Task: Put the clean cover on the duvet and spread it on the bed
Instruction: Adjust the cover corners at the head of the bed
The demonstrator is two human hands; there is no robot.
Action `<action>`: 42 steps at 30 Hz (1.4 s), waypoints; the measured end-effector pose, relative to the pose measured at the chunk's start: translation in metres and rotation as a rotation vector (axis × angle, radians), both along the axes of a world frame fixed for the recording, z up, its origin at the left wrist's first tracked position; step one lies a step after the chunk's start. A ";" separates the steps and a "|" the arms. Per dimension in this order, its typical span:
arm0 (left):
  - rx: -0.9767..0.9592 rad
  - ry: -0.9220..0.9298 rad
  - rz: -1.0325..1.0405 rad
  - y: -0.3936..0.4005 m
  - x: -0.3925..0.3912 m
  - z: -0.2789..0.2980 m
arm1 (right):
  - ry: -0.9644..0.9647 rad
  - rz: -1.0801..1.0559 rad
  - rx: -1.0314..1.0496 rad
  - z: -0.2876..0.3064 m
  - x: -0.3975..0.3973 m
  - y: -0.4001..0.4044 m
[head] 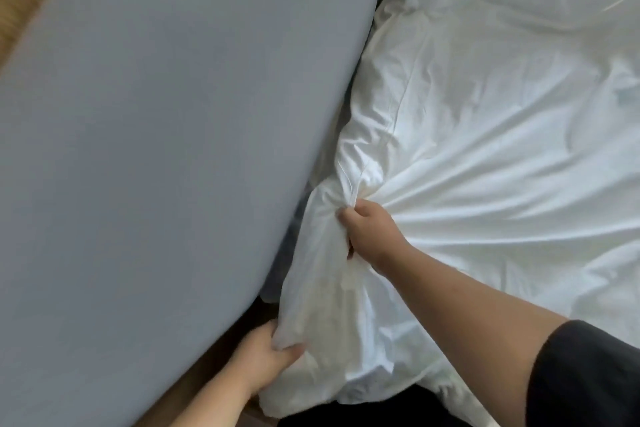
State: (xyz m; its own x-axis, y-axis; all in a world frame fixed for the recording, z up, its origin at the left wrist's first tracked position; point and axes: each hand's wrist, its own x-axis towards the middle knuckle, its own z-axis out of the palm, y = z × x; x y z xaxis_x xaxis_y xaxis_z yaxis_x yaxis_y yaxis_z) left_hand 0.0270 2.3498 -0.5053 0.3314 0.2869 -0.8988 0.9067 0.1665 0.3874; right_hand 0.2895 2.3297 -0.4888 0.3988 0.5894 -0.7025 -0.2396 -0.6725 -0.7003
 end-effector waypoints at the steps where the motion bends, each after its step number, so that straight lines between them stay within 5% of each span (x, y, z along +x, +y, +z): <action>1: 0.050 -0.010 0.036 -0.003 -0.009 0.002 | 0.006 0.001 0.029 0.007 0.001 0.003; 6: 0.339 0.066 0.114 0.009 -0.067 0.004 | 0.033 0.019 0.080 0.011 -0.013 0.029; 13: 0.432 0.378 -0.328 0.008 -0.071 -0.034 | -0.033 0.602 -0.155 -0.055 -0.066 -0.001; 18: 0.336 0.368 -0.408 0.011 -0.025 -0.037 | -0.004 0.681 -0.126 -0.060 -0.076 -0.038; 25: 0.325 0.081 -0.656 -0.008 0.039 0.001 | -0.127 0.554 -0.285 -0.021 -0.037 -0.100; 33: 0.315 -0.157 -0.958 -0.061 0.179 0.111 | -0.232 0.167 -0.388 0.108 0.010 -0.215; 42: 0.461 -0.341 -1.264 -0.200 0.279 0.225 | -0.261 -0.161 -0.405 0.211 0.010 -0.412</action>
